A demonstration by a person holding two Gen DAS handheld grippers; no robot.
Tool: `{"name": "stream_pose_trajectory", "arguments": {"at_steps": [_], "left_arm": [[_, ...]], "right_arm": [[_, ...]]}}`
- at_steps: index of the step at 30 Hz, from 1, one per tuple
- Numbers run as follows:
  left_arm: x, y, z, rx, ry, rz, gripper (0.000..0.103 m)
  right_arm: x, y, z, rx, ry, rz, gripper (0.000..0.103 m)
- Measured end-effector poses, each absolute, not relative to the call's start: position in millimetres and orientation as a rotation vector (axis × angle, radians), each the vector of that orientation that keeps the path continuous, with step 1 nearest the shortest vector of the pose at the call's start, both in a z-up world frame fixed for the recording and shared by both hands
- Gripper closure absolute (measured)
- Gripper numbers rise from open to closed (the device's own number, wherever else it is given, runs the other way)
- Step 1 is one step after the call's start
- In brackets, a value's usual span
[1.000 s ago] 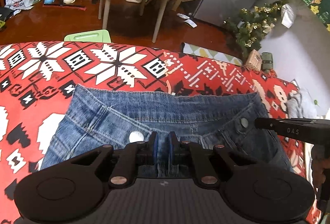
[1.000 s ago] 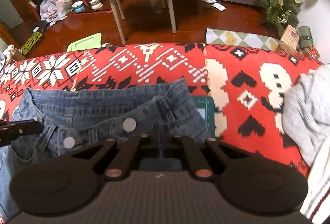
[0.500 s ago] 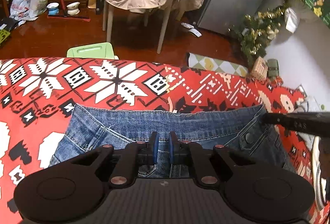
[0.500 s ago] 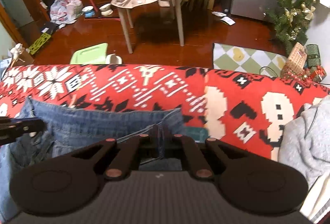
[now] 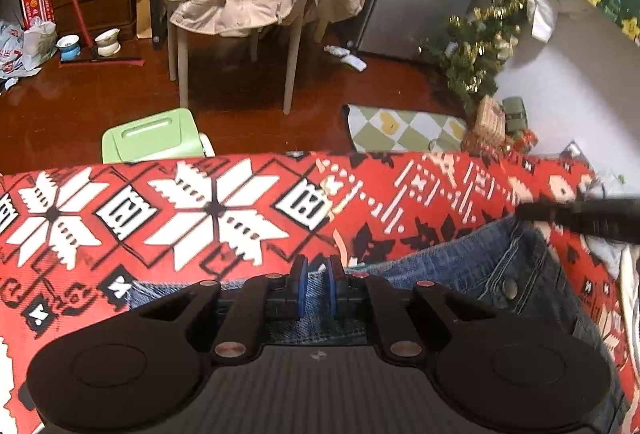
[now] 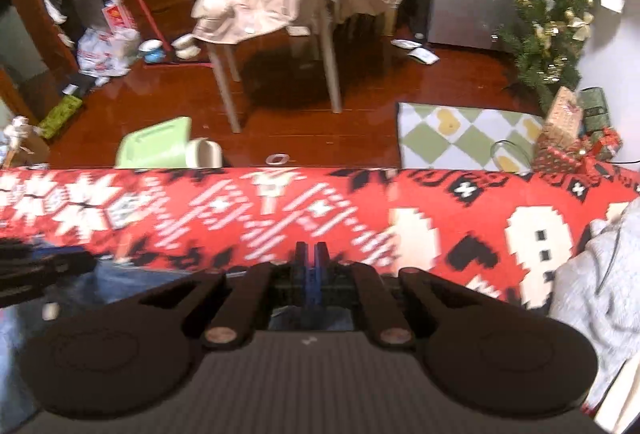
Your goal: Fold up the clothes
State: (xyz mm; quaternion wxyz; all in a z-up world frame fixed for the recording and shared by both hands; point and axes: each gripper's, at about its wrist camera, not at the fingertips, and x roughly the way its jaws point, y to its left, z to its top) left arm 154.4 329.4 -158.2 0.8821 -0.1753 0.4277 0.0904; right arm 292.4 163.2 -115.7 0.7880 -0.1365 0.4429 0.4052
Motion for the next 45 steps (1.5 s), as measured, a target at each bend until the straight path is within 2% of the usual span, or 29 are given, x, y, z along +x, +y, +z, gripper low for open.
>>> {"name": "stream_pose_trajectory", "arguments": {"at_steps": [9,13,18,25,30,36,45], "left_arm": [[116.9,327.7,-148.0,-0.427,0.857,0.168,0.094],[99.0,325.6,-149.0,-0.438,0.859,0.181,0.094],[82.9,322.8,-140.8,-0.443,0.848,0.236,0.094],[63.1,307.7,-125.2,-0.459,0.799,0.256,0.094],[50.8,279.3,-131.6,-0.487,0.814,0.174,0.094],[41.8,254.7,-148.3,-0.433,0.868,0.063,0.094],[43.5,244.3,-177.3,-0.355,0.810,-0.026,0.094]], "right_arm": [[212.9,216.6,-131.4,-0.403,0.963,1.076,0.100],[213.2,234.4,-142.7,-0.401,0.941,1.024,0.103],[227.8,248.7,-139.2,-0.385,0.940,1.025,0.101],[238.7,210.5,-102.5,-0.316,0.948,1.091,0.100],[223.9,144.1,-82.2,-0.334,0.927,1.140,0.100],[184.9,95.2,-101.4,-0.389,0.966,1.171,0.100],[145.8,101.1,-136.3,-0.380,0.930,1.233,0.100]]}}
